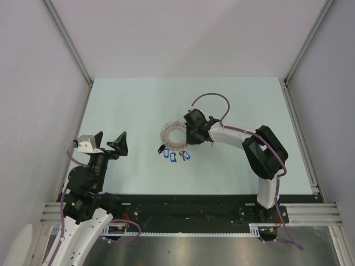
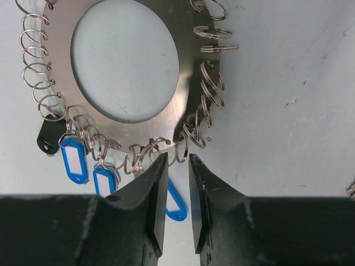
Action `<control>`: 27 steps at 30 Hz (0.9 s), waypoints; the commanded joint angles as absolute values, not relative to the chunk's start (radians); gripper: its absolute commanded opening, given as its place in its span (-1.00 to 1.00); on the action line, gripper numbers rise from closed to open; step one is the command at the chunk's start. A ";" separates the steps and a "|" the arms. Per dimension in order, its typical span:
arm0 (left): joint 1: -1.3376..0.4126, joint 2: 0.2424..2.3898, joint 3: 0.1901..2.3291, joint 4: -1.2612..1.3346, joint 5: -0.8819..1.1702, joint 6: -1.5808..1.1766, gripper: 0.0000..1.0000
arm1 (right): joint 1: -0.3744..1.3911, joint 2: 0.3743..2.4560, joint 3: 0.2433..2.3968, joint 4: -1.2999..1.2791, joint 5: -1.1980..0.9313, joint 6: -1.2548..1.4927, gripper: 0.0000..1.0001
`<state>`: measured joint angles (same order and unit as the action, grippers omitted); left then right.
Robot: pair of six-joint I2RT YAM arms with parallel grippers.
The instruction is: Put the keys on the keyring
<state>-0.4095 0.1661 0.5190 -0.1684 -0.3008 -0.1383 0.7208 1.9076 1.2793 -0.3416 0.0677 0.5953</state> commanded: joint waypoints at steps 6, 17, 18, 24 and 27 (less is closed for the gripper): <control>-0.408 0.172 0.526 -0.155 -0.276 -0.127 1.00 | 0.723 1.890 1.282 -0.333 0.097 0.609 -0.53; -0.408 0.170 0.525 -0.156 -0.275 -0.126 1.00 | 0.704 1.927 1.282 -0.299 0.077 0.607 -0.63; -0.408 0.170 0.525 -0.156 -0.275 -0.126 1.00 | 0.701 1.928 1.282 -0.299 0.074 0.607 -0.63; -0.408 0.169 0.525 -0.156 -0.273 -0.126 1.00 | 0.693 1.942 1.282 -0.296 0.061 0.603 -0.64; -0.408 0.169 0.525 -0.156 -0.273 -0.126 1.00 | 0.690 1.947 1.282 -0.298 0.063 0.603 -0.64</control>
<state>-0.4095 0.1661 0.5190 -0.1684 -0.2916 -0.1383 0.6964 1.9305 1.2793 -0.3202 0.0612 0.5991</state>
